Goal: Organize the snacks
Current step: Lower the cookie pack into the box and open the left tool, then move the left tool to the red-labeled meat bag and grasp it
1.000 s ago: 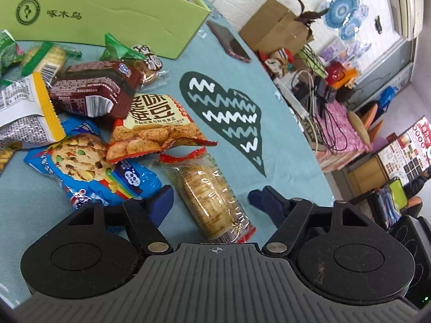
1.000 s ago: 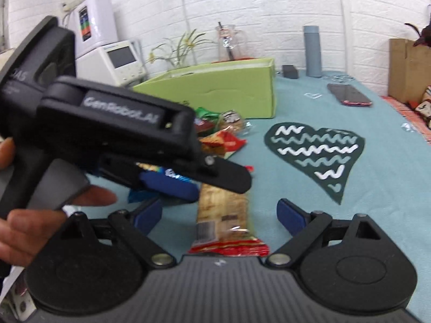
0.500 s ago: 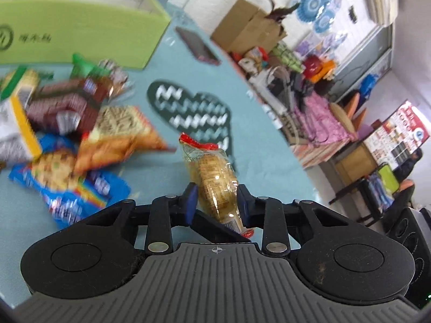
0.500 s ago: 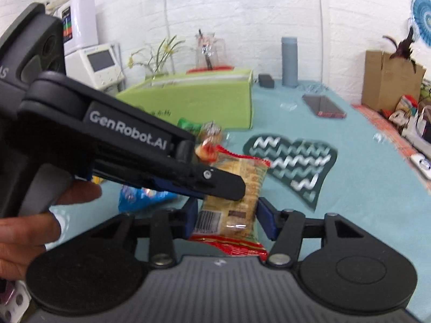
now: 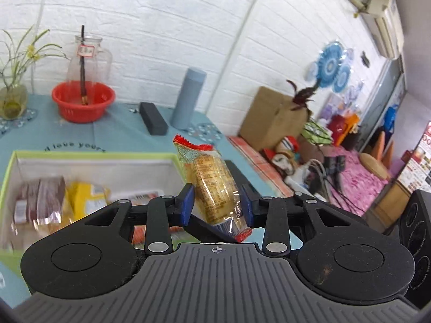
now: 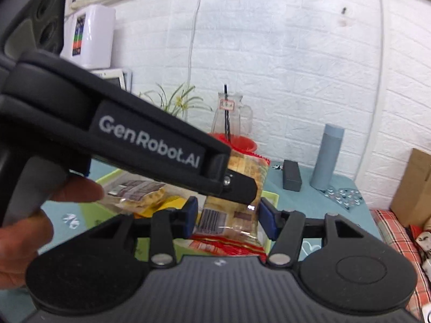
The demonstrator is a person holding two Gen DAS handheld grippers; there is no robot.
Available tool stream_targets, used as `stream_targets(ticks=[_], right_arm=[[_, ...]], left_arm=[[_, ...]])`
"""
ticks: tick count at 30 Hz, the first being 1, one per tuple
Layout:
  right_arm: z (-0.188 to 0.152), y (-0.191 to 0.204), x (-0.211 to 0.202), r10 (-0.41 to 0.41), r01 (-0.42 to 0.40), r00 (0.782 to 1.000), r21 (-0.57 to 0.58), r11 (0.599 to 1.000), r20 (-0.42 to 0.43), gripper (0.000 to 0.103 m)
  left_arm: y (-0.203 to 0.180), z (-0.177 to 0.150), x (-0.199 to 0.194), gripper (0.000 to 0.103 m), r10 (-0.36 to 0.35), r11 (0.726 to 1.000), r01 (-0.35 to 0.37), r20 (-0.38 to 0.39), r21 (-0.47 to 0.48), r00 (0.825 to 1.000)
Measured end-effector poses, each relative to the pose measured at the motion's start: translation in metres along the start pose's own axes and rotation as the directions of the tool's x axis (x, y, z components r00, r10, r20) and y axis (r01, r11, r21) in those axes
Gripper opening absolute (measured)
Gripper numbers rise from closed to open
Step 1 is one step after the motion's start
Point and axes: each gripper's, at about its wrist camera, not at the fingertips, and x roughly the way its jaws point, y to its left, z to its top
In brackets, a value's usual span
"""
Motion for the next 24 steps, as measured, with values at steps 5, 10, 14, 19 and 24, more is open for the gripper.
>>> stream_targets(ticks=[5,10,14,19,24], right_arm=[[-0.006,-0.012,0.064,0.041,-0.039,0.995,0.028,0.999,-0.086,0.063],[-0.010,-0.019,0.079,0.051,-0.049,0.996,0.031,0.998,-0.070,0.079],[-0.007,-0.012,0.043,0.036,-0.036,0.999,0.032,0.999,0.012,0.092],[-0.016,0.004,-0.023,0.048,-0.051,0.997,0.060,0.997,0.057,0.092],[-0.040,0.028,-0.082,0.062,-0.066,0.997,0.107,0.992,0.043,0.092]], left_arm=[[0.041,0.007,0.056,0.014,0.021,0.999,-0.023,-0.086,-0.026,0.996],[0.063,-0.002,0.070,0.038,0.005,0.998,-0.010,-0.084,-0.060,0.996],[0.057,-0.002,0.038,0.051,0.022,0.999,-0.022,-0.002,-0.034,1.000],[0.036,-0.019,-0.008,0.061,0.085,0.996,-0.086,0.060,0.018,0.995],[0.012,-0.051,-0.047,0.067,0.116,0.992,-0.119,0.061,0.050,0.991]])
